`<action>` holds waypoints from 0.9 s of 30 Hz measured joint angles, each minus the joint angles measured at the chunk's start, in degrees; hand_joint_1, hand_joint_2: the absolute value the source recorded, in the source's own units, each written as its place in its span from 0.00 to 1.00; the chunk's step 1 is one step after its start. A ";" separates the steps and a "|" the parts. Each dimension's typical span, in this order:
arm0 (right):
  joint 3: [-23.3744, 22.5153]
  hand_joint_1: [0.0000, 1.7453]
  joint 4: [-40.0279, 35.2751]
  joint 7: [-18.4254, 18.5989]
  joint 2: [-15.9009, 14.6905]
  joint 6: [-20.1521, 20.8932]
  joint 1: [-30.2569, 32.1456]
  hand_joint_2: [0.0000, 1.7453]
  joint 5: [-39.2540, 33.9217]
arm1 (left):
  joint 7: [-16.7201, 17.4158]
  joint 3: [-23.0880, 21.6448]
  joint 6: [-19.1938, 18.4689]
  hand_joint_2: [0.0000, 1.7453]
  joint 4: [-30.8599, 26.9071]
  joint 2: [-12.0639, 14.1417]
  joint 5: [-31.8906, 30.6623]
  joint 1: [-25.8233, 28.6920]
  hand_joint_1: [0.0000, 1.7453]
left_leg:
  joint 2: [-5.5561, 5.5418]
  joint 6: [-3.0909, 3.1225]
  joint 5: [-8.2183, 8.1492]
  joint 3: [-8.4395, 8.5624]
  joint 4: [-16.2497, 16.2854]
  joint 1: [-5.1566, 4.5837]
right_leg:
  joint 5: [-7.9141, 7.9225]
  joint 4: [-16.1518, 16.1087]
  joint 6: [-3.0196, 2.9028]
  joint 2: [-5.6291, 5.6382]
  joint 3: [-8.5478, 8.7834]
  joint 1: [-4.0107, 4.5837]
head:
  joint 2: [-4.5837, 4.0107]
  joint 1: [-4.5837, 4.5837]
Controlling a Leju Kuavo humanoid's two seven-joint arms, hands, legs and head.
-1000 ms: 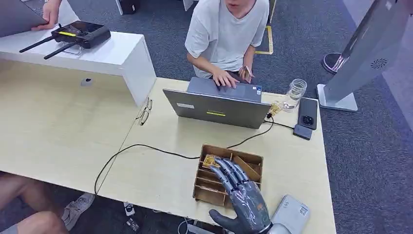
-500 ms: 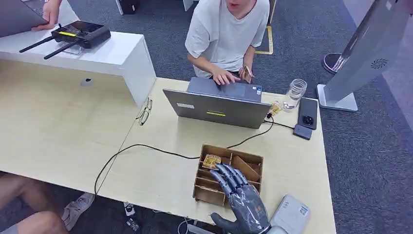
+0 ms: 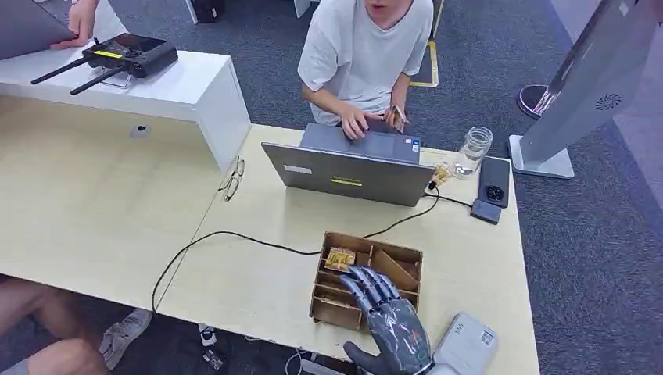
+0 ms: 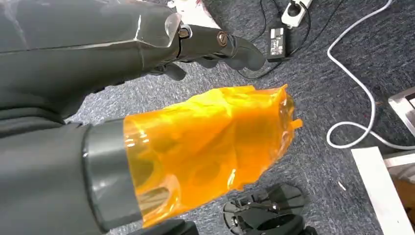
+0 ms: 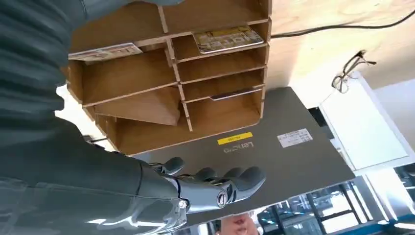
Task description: Pass the card to the sensor for recognition and then transmit it.
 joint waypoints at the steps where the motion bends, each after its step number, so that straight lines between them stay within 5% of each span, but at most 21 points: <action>1: -0.02 0.00 0.02 0.31 0.00 -0.24 0.10 1.00 0.41 | 0.00 0.00 0.00 0.00 0.00 0.00 0.00 0.00 0.00 | 0.00 0.00 0.00 0.00 0.00 0.00 | 0.00 0.00 0.00 0.00 0.00 0.00 | 0.00 0.00; 27: -2.84 0.00 2.78 3.93 -0.33 -1.31 3.03 1.00 5.72 | 0.02 0.00 0.02 0.00 0.00 -0.42 -0.70 0.00 0.00 | 0.00 0.00 0.00 0.00 0.00 0.00 | 0.00 0.00 0.00 0.00 0.00 0.00 | 0.00 0.00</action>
